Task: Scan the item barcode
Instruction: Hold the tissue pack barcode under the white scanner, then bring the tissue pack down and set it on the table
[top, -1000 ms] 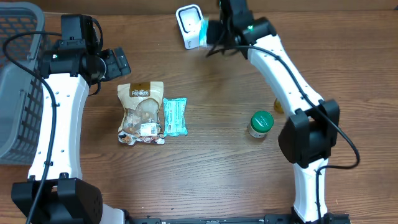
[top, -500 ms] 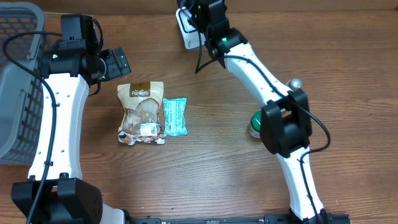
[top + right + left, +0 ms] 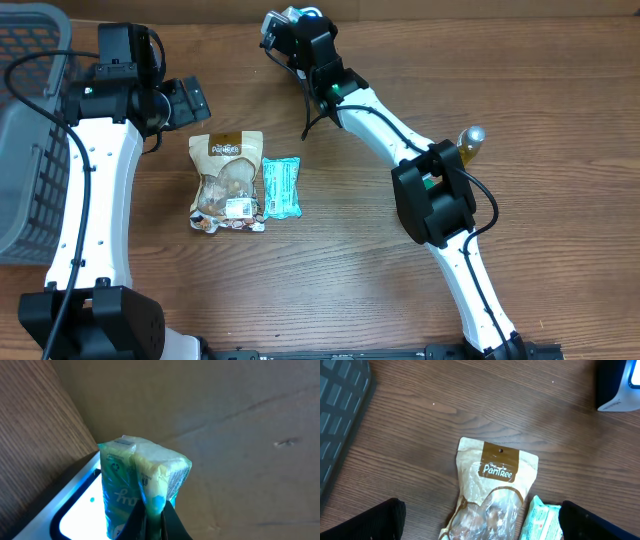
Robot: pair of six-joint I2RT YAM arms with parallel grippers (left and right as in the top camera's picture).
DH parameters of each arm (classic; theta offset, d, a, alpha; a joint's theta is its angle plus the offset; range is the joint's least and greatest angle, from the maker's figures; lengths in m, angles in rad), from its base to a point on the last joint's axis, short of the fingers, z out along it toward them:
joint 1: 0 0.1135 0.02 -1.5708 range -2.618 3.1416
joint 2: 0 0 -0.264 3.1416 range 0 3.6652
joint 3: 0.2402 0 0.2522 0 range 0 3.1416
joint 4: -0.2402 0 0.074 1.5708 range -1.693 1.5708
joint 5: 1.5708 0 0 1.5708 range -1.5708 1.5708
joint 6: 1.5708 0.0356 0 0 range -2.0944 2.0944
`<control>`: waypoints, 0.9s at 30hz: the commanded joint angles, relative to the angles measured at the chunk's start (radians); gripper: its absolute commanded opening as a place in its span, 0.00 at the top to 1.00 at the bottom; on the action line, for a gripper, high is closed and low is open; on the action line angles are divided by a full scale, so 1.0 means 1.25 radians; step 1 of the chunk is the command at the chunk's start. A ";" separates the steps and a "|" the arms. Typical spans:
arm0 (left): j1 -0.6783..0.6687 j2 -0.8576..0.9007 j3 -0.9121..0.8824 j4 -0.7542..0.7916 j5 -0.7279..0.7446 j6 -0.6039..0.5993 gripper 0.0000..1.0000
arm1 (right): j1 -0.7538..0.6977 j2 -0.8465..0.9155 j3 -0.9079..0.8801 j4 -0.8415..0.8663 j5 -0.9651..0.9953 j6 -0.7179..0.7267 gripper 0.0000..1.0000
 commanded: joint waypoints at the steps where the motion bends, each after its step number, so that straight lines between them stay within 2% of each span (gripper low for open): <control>1: -0.006 -0.002 0.007 0.001 -0.003 0.006 0.00 | -0.004 -0.002 0.006 0.006 0.023 -0.002 0.96; 5: -0.006 -0.002 0.007 0.001 -0.002 0.006 0.00 | -0.003 -0.090 0.006 -0.060 0.011 0.135 0.96; 8: -0.006 -0.002 0.007 0.001 -0.002 0.006 0.00 | -0.005 -0.177 0.007 -0.190 -0.034 0.241 0.96; 12: -0.006 -0.002 0.007 0.001 -0.002 0.006 0.00 | -0.013 -0.282 0.007 -0.388 -0.035 0.468 0.96; 14: -0.006 -0.002 0.007 0.001 -0.003 0.006 0.00 | -0.020 -0.316 0.007 -0.512 -0.049 0.597 0.96; 18: -0.006 -0.002 0.007 0.001 -0.003 0.006 0.00 | -0.045 -0.334 0.003 -0.876 -0.297 0.774 0.96; 22: -0.006 -0.002 0.007 0.001 -0.003 0.006 0.01 | -0.053 -0.321 -0.035 -1.023 -0.395 0.838 0.96; 27: -0.006 -0.002 0.007 0.001 -0.003 0.006 0.00 | -0.050 -0.321 -0.161 -1.046 -0.397 0.843 0.96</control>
